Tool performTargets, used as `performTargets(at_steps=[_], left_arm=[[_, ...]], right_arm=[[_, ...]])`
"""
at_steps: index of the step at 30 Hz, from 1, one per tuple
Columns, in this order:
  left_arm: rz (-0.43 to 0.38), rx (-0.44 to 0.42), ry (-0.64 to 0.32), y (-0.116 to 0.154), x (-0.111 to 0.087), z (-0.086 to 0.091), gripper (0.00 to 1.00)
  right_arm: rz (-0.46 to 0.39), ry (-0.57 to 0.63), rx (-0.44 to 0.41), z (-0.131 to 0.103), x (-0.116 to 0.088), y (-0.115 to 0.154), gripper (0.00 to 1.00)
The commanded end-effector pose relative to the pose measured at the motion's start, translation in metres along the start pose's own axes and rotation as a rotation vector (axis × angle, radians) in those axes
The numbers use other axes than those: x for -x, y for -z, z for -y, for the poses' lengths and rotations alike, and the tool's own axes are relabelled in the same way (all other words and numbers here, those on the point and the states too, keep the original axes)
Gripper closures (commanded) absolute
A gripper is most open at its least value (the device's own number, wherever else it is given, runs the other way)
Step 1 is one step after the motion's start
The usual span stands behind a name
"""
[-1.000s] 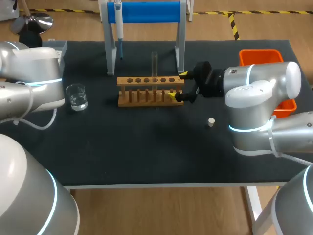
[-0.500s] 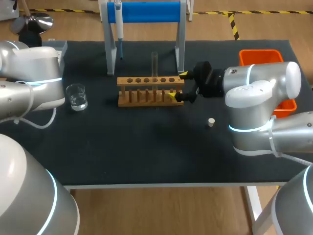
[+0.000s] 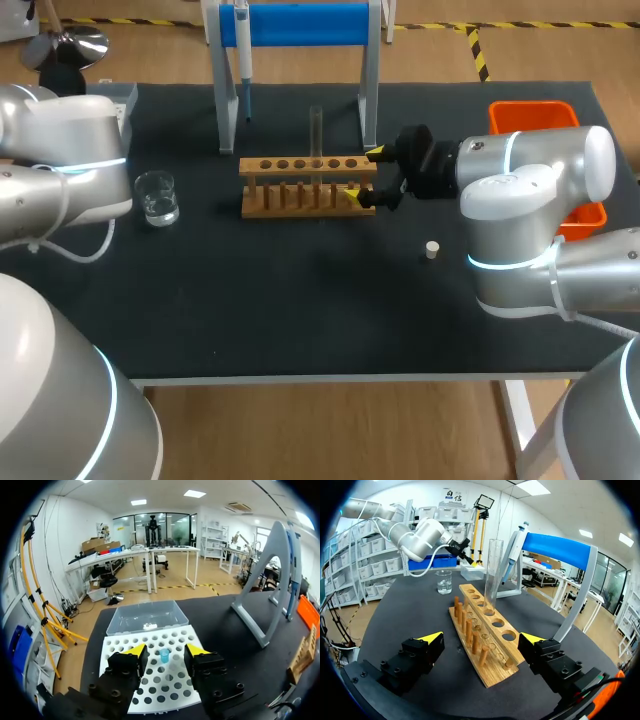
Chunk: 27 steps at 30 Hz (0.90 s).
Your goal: Invert the test tube, pick up the pipette, mount the tip to pipette, aspirate from beaker and dispense into the tube, eject the tip, return the pipette, and cap with the stopper.
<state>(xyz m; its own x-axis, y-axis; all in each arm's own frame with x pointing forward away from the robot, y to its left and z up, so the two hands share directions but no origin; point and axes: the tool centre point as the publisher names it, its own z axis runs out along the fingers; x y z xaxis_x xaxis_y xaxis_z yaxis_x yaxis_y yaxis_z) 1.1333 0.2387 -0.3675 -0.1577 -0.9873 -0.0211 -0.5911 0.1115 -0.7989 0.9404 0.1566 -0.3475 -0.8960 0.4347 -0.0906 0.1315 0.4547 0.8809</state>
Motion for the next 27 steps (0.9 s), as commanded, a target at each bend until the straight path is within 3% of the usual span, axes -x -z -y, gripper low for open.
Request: performTargets(at_steps=[1, 7, 12, 13, 17, 27], left_arm=[[-0.006, 0.001, 0.001, -0.0024, 0.0017, 0.0007, 0.55], [-0.009, 0.001, 0.000, -0.0026, 0.0018, 0.0007, 0.58], [-0.009, 0.002, 0.000, -0.0026, 0.0017, 0.0008, 0.70], [-0.009, 0.002, 0.000, -0.0026, 0.0016, 0.0008, 0.85], [-0.010, 0.003, -0.001, -0.0027, 0.0012, 0.0007, 1.00], [-0.005, -0.006, 0.000, -0.0004, 0.0002, 0.0034, 1.00]], right_arm=[[0.000, 0.000, 0.003, 0.0009, -0.0002, 0.0005, 0.00], [0.000, 0.000, 0.003, 0.0009, -0.0002, 0.0005, 0.00], [0.000, 0.000, 0.003, 0.0009, -0.0002, 0.0005, 0.00], [0.000, 0.000, 0.003, 0.0009, -0.0002, 0.0005, 0.00], [0.000, 0.000, 0.003, 0.0009, -0.0002, 0.0005, 0.00], [0.000, 0.000, 0.003, 0.0009, -0.0002, 0.0005, 0.00]])
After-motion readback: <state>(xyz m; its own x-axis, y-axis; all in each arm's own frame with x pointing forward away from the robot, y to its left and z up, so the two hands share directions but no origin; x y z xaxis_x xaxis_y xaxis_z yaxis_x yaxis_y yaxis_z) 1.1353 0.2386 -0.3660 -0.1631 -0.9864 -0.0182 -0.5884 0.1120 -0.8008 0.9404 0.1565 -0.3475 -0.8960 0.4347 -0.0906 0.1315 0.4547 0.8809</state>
